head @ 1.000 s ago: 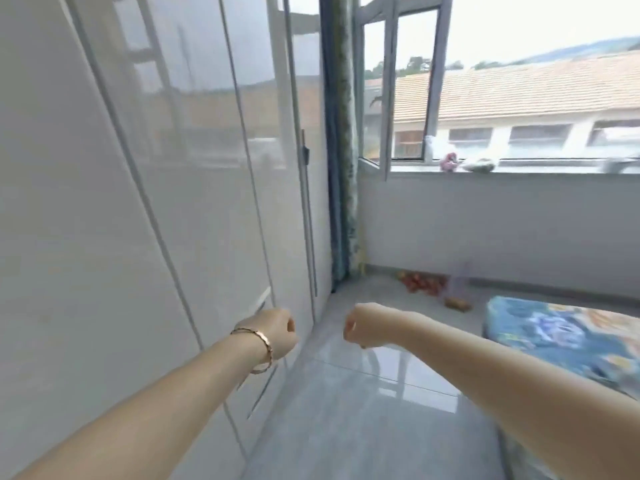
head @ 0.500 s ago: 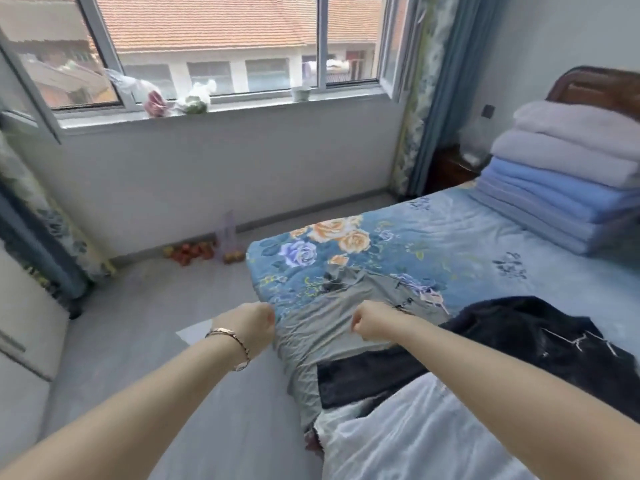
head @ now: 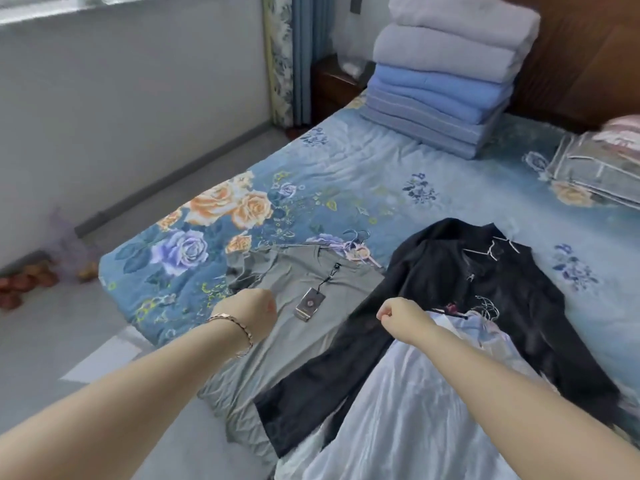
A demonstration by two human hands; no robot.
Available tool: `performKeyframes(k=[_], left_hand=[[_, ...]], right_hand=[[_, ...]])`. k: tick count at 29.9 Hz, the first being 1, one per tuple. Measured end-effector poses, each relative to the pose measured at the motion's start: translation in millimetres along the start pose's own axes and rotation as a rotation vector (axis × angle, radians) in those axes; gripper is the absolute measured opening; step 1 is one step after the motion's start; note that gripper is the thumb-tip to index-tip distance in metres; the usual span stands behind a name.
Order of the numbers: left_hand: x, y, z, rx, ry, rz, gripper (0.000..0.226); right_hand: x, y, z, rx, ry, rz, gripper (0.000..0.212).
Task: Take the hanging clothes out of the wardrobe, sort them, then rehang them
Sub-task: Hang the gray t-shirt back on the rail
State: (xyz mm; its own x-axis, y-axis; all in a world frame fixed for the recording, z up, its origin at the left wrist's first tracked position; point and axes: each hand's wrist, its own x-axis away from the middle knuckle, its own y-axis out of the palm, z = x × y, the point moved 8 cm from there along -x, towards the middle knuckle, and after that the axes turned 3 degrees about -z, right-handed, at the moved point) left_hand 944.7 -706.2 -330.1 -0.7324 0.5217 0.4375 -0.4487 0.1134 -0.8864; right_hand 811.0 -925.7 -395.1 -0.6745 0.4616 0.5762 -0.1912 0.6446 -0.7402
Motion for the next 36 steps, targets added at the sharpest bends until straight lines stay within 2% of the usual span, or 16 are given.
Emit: performKeyframes(k=[5, 10, 13, 19, 22, 24, 26, 30, 33, 36], left_hand=[[-118.7, 25.6, 13.6, -0.062, 0.042, -0.004, 0.024], [-222.6, 71.9, 8.0, -0.069, 0.037, -0.055, 0.014], [-270.4, 98.8, -2.7, -0.039, 0.005, -0.069, 0.02], [-317.4, 141.3, -28.6, 0.032, -0.046, -0.105, 0.022], [-313.1, 159.7, -43.6, 0.061, -0.087, -0.135, 0.012], [-305.4, 169.1, -48.9, 0.071, -0.107, -0.16, 0.011], [-299.8, 171.4, -54.5, 0.087, -0.122, -0.171, 0.011], [-293.7, 154.2, -65.1, 0.093, -0.145, -0.154, 0.014], [-282.0, 126.9, -72.4, 0.123, -0.192, -0.11, 0.014], [-258.4, 99.6, -85.4, 0.175, -0.226, -0.055, 0.015]], right_hand=[[-126.4, 6.2, 19.3, 0.002, 0.061, 0.042, 0.033], [-245.5, 32.6, 42.3, 0.005, 0.146, -0.002, 0.04], [-303.3, 50.9, 54.4, 0.032, 0.178, -0.008, 0.04], [-375.3, 77.3, 81.9, 0.06, 0.314, -0.004, 0.063], [-383.4, 80.1, 91.6, 0.093, 0.361, 0.035, 0.057], [-386.9, 76.4, 97.7, 0.021, 0.394, 0.071, 0.047], [-389.1, 76.0, 95.0, -0.133, 0.361, 0.065, 0.039], [-375.1, 57.2, 52.2, -0.407, 0.114, 0.086, 0.023], [-352.4, 33.4, 15.6, -0.423, -0.006, 0.147, 0.014], [-318.2, 18.3, -19.1, -0.394, -0.083, 0.212, 0.02]])
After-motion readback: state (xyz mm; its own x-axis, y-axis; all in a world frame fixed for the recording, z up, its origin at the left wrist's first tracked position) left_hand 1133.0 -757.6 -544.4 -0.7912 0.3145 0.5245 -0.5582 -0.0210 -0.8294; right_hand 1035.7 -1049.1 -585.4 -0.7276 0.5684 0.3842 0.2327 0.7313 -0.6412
